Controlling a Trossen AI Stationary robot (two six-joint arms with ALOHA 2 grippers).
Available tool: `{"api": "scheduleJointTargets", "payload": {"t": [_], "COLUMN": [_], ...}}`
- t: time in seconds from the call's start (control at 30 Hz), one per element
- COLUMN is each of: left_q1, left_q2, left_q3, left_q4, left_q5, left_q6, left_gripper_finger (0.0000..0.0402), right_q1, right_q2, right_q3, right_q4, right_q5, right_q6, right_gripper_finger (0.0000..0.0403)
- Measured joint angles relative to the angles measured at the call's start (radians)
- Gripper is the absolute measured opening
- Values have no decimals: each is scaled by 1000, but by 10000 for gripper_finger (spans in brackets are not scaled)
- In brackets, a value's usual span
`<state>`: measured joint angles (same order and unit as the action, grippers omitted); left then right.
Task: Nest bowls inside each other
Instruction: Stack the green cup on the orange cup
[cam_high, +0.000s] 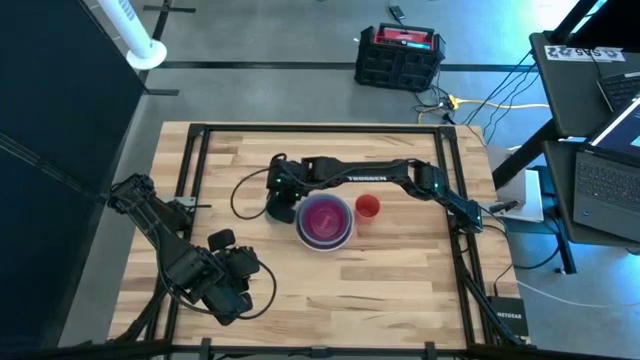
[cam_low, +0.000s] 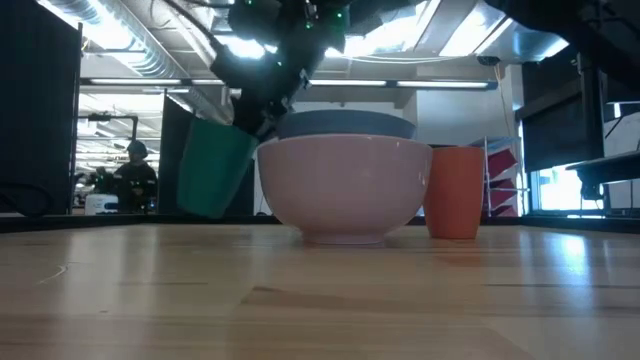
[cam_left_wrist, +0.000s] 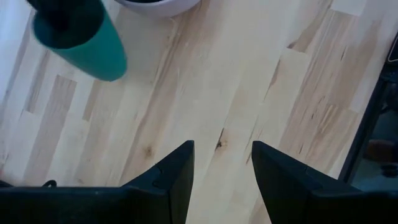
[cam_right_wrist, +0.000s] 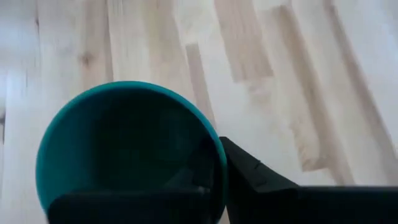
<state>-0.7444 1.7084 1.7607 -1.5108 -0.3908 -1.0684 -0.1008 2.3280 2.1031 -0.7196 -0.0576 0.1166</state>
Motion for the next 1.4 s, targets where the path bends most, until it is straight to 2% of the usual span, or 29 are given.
{"api": "scheduleJointTargets", "payload": {"t": [0.13,0.27,0.7,1.03,1.17,1.27,1.4], "left_q1": [0,0,0,0,0,-5,-7], "left_q2": [0,0,0,0,0,0,0], "left_q3": [0,0,0,0,0,0,0], "left_q4": [0,-2,-6,-5,-5,-5,-5], "left_q5": [1,1,2,2,1,1,1], "left_q6": [1,2,25,27,23,22,33], "left_gripper_finger": [145,145,145,145,145,145,145], "right_q1": [-12,-26,-72,-83,-83,-75,-58], "right_q2": [0,-2,-259,-398,-443,-515,-638], "right_q3": [87,210,204,202,125,-13,-207], "right_q4": [-47,-241,-657,-852,-850,-847,-759], "right_q5": [25,82,220,296,293,270,235], "right_q6": [-34,-120,-241,-180,-148,-126,-60], "right_gripper_finger": [1,1,0,0,0,0,0]}}
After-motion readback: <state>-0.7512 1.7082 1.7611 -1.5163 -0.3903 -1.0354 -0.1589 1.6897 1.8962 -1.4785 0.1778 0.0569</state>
